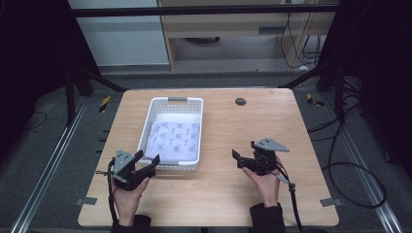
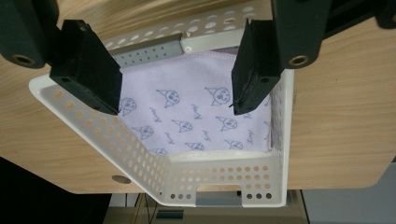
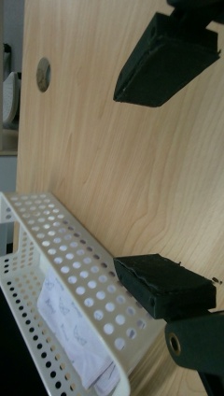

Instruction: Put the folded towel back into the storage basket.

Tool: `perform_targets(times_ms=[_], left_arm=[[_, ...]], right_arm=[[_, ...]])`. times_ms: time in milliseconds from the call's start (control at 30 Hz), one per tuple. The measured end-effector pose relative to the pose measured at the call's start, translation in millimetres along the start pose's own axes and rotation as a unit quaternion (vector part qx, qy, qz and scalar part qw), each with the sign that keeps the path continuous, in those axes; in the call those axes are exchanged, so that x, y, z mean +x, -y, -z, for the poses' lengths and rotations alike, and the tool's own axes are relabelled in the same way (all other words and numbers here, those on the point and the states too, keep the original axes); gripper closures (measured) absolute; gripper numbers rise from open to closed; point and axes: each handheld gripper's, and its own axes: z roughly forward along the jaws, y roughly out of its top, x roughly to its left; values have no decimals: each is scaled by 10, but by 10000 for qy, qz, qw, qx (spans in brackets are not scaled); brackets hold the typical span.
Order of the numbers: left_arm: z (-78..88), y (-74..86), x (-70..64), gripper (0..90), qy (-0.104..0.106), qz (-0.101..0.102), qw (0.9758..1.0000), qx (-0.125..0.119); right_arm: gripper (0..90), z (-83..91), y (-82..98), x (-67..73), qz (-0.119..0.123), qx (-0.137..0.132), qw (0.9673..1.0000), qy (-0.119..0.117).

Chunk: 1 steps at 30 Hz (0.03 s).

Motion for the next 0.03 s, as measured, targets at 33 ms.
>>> perform_targets(times_ms=[33], left_arm=[[0, 0, 0, 323, 0, 0, 10000, 0]], right_arm=[[172, 22, 24, -27, -25, -2, 10000, 20]])
